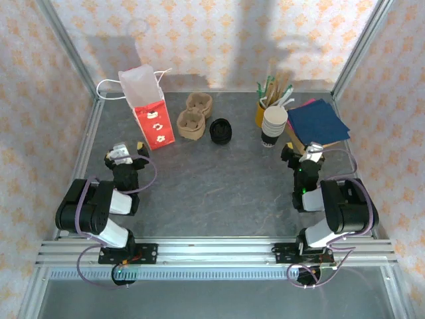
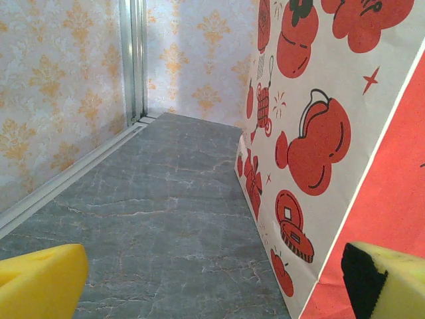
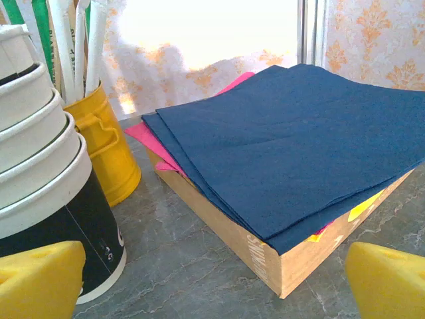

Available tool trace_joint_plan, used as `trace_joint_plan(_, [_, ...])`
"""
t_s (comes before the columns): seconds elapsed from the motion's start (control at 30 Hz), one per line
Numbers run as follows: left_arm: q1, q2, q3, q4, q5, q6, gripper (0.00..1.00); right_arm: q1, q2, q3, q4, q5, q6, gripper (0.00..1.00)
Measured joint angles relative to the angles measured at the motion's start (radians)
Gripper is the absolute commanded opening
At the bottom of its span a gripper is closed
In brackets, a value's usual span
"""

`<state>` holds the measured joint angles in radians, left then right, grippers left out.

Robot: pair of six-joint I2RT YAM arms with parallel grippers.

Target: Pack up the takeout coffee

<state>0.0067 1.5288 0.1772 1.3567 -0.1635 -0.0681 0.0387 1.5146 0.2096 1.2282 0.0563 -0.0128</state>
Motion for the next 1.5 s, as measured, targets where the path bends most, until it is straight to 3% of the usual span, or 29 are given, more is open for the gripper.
trace_joint_plan(0.8, [0.0,0.0,-0.001,0.003,0.012,0.015,0.99,0.0,0.0,0.0,0.0,0.0,0.0,1.0])
trace_joint_plan(0.97, [-0.034,-0.008,-0.084,0.109,0.043,0.046,0.99,0.0,-0.009,-0.038,0.051,0.0,0.0,1.0])
trace_joint_plan(1.1, [-0.085,-0.104,-0.17,0.152,-0.006,0.07,0.99,0.0,-0.124,-0.085,0.01,0.02,0.01,1.0])
trace_joint_plan(1.23, [-0.12,-0.32,-0.15,0.027,-0.098,0.058,0.99,0.0,-0.317,-0.01,-0.202,0.066,0.085,1.0])
trace_joint_plan(1.5, [-0.165,-0.74,0.038,-0.536,-0.269,-0.134,0.99,0.0,-0.586,0.226,-0.726,0.055,0.33,1.0])
